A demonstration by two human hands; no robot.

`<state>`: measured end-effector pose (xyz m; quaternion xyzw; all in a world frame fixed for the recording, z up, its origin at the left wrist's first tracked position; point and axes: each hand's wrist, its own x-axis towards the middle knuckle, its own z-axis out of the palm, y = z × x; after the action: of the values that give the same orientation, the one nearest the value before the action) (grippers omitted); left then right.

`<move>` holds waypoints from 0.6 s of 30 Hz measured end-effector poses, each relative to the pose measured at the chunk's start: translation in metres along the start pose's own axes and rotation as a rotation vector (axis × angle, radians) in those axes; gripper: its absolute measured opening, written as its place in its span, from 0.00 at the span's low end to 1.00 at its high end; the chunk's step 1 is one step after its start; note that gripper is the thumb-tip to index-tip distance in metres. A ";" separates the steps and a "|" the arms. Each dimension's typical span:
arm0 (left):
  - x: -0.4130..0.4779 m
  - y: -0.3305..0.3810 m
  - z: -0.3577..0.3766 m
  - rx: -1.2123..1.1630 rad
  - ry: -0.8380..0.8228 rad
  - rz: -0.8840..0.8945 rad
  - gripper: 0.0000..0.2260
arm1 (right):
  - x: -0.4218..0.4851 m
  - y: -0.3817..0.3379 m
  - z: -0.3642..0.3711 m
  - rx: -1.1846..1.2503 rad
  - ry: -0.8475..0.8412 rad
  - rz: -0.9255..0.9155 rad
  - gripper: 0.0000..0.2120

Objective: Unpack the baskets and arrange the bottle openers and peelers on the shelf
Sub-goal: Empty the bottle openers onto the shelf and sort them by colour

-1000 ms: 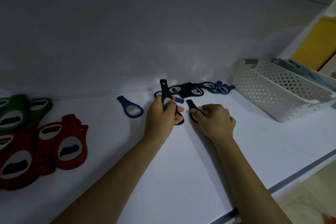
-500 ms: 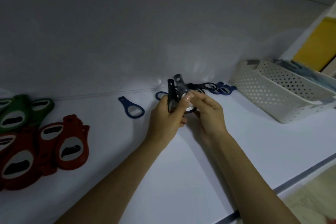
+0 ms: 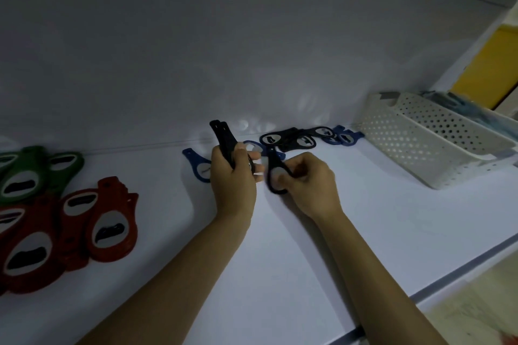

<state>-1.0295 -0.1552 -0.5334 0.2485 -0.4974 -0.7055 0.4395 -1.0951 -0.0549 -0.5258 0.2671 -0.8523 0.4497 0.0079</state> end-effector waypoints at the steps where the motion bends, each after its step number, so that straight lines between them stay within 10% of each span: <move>1: 0.001 0.000 0.000 0.009 -0.006 -0.003 0.06 | 0.000 0.001 -0.002 0.077 0.128 0.053 0.06; 4: -0.001 -0.002 0.001 0.059 -0.096 -0.012 0.05 | 0.004 0.002 -0.012 0.499 0.366 0.256 0.03; 7: -0.006 -0.002 0.003 0.167 -0.274 0.006 0.10 | 0.004 -0.007 -0.010 0.791 0.208 0.324 0.04; 14: -0.002 -0.004 0.000 0.154 -0.257 -0.062 0.01 | 0.017 -0.007 0.006 0.509 -0.026 0.245 0.14; 18: -0.002 -0.004 0.002 0.147 -0.270 -0.043 0.05 | 0.058 0.015 -0.005 -0.211 0.016 0.080 0.14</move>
<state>-1.0315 -0.1515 -0.5359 0.1935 -0.5966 -0.7035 0.3342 -1.1529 -0.0702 -0.5200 0.2268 -0.9049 0.3593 0.0248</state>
